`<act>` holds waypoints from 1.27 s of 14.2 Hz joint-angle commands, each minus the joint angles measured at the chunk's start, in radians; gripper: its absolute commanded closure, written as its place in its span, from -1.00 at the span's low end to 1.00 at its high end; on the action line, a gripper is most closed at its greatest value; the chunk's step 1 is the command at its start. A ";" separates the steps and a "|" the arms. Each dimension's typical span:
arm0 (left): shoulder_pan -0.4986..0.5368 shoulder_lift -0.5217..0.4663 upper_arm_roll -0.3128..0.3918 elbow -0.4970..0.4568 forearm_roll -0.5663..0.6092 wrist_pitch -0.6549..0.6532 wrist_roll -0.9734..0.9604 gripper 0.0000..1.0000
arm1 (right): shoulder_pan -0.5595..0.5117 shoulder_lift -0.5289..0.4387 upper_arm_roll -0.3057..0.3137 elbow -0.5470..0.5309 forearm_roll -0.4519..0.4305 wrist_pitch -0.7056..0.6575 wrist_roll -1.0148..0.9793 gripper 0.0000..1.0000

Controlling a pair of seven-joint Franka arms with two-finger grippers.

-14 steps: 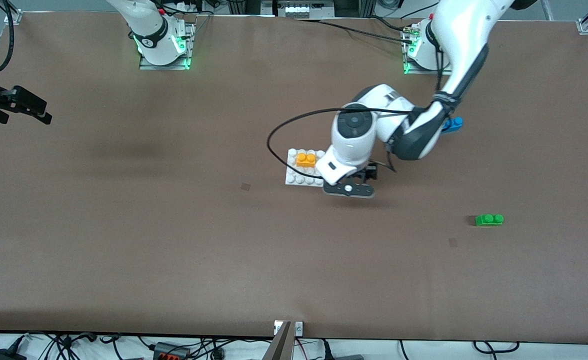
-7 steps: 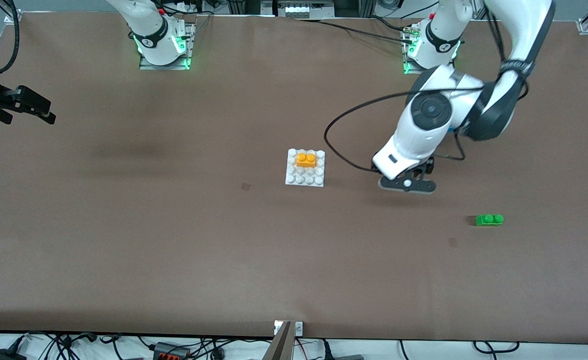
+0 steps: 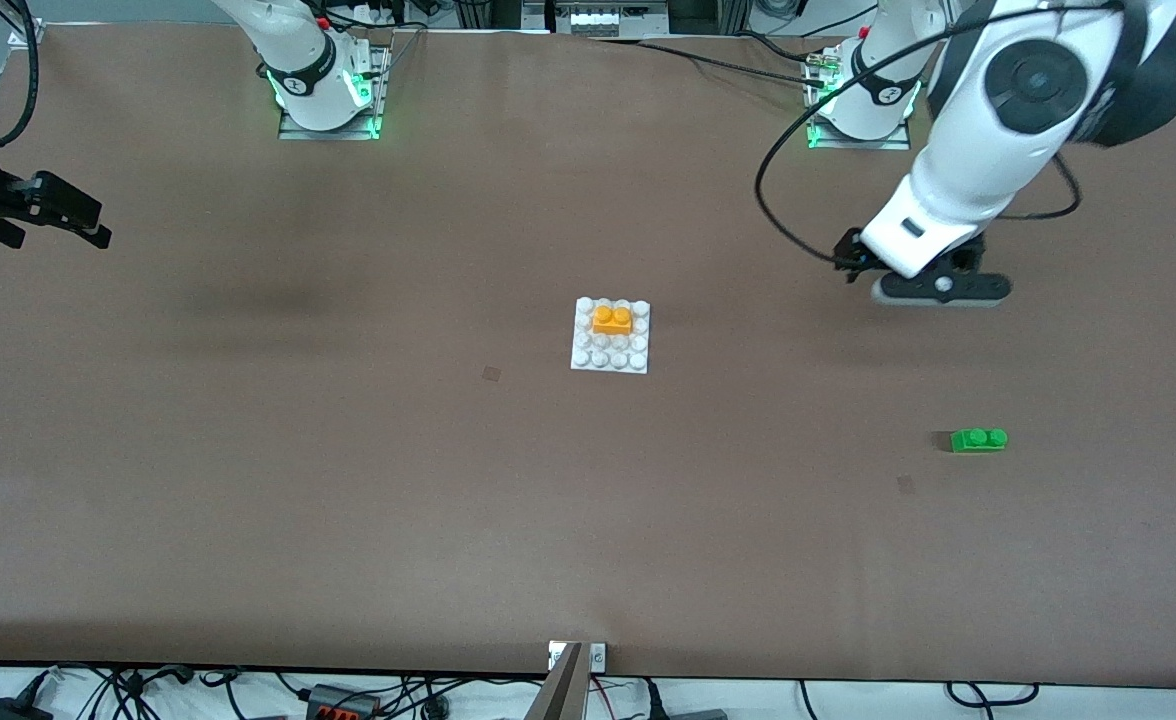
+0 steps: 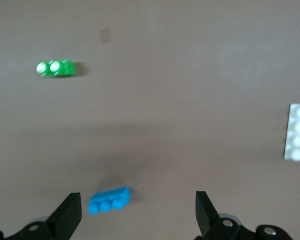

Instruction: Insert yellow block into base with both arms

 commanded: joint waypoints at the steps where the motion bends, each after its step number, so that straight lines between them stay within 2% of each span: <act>1: -0.008 -0.099 0.130 -0.025 -0.061 -0.073 0.189 -1.00 | 0.001 0.006 0.000 0.019 0.003 -0.016 0.014 -1.00; 4: -0.037 -0.092 0.124 0.001 -0.058 -0.119 0.206 -1.00 | 0.001 0.006 0.000 0.019 0.003 -0.016 0.013 -1.00; 13: -0.051 0.002 0.164 0.196 -0.058 -0.149 0.180 -1.00 | 0.001 0.006 0.000 0.019 0.003 -0.016 0.013 -1.00; 18: -0.054 0.040 0.162 0.235 -0.063 -0.176 0.191 -1.00 | 0.000 0.006 0.000 0.019 0.003 -0.016 0.014 -1.00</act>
